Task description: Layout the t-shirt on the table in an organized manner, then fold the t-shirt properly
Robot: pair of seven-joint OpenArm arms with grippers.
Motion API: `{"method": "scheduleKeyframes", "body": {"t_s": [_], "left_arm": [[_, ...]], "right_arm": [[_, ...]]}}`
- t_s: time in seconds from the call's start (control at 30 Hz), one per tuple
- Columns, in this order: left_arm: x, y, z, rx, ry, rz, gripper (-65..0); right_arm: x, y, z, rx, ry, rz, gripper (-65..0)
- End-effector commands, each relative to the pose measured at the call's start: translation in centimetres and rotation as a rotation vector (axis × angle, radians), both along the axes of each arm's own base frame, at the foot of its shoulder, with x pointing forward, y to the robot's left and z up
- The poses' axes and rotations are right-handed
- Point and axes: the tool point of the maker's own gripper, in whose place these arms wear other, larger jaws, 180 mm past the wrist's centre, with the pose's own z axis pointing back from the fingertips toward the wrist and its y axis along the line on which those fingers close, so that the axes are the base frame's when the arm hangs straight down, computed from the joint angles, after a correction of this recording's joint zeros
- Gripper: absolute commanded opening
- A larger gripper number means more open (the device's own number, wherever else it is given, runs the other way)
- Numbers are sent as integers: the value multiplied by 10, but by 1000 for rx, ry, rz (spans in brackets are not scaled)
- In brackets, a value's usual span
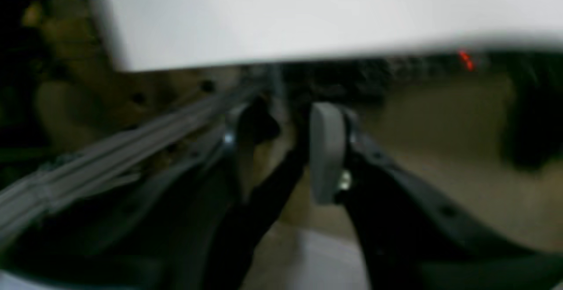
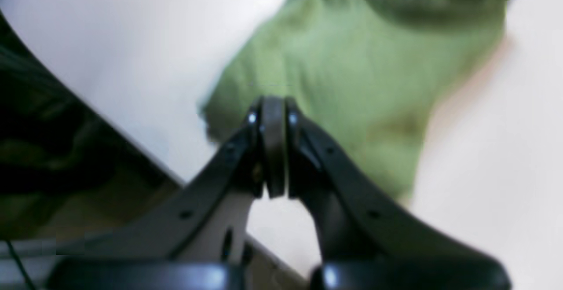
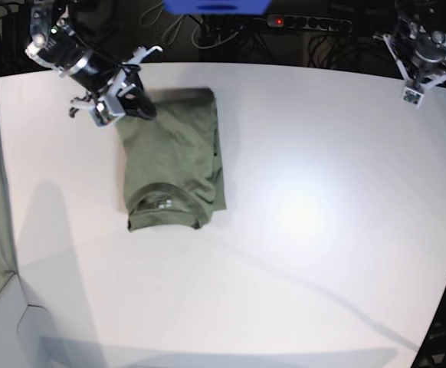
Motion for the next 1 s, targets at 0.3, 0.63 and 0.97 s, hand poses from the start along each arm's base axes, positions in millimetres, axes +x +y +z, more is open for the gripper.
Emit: {"method": "scheduleKeyframes", "body": {"t_s": [0.3, 0.63, 0.97], "left_arm": [[-71, 0, -16, -46, 74, 238, -650], [-161, -50, -114, -344, 165, 334, -648], [-186, -81, -213, -659, 37, 574, -650]], "right_arm": [[-82, -81, -28, -120, 204, -205, -650], [-171, -102, -128, -4, 521, -377, -650], [-221, -40, -227, 219, 730, -367, -650]]}}
